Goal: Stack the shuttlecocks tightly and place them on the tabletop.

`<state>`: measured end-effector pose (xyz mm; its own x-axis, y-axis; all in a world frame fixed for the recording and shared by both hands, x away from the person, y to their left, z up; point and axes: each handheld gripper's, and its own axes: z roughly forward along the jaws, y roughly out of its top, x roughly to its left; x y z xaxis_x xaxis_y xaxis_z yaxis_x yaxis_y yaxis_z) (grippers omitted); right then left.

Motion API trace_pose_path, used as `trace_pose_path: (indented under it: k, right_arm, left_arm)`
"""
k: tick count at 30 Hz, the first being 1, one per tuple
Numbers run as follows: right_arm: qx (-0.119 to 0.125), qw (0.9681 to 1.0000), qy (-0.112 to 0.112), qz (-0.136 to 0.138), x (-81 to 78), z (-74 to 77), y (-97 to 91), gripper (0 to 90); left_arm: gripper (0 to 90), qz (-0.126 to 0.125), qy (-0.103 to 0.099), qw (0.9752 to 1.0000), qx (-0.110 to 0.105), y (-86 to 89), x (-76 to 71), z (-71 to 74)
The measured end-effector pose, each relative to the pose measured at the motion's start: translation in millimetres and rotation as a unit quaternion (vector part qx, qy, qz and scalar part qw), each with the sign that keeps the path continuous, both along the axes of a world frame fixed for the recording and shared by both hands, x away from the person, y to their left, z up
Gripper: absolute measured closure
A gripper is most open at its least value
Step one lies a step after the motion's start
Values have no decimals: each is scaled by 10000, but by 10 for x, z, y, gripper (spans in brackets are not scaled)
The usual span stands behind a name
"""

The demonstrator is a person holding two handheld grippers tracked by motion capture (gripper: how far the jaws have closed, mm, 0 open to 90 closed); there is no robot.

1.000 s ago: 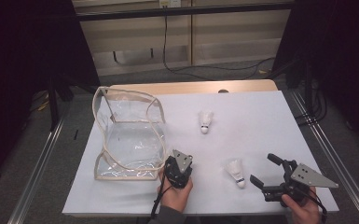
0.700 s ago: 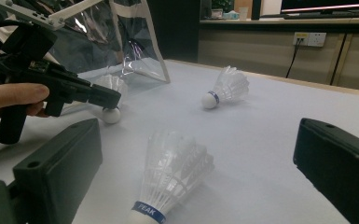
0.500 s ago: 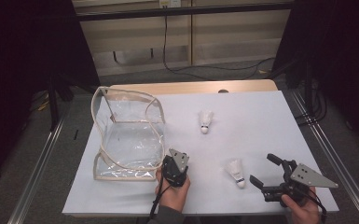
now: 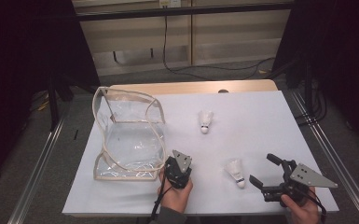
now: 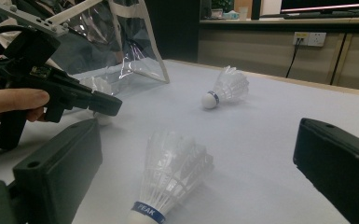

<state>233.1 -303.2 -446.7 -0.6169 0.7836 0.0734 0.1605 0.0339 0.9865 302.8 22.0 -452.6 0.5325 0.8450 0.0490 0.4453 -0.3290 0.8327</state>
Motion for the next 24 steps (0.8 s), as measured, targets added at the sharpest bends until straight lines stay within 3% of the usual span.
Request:
trace_pose_path:
  k: [3,12,16,21,24]
  right_arm:
    - [-13,10000,17,16,-1,-3,12,5]
    - [2,10000,18,31,3,-8,14,5]
    - [-3,10000,20,27,-3,-5,16,5]
    - [-9,10000,-17,45,-1,0,20,6]
    - [0,10000,14,34,-1,-4,23,6]
  left_arm:
    - [900,-54,12,10000,-45,-4,-22,11]
    - [900,3,66,9999,140,28,-91,32]
    - [900,179,41,9996,218,36,-120,28]
    - [900,141,210,9992,298,42,-88,-13]
    - [900,132,182,9994,267,22,-63,-11]
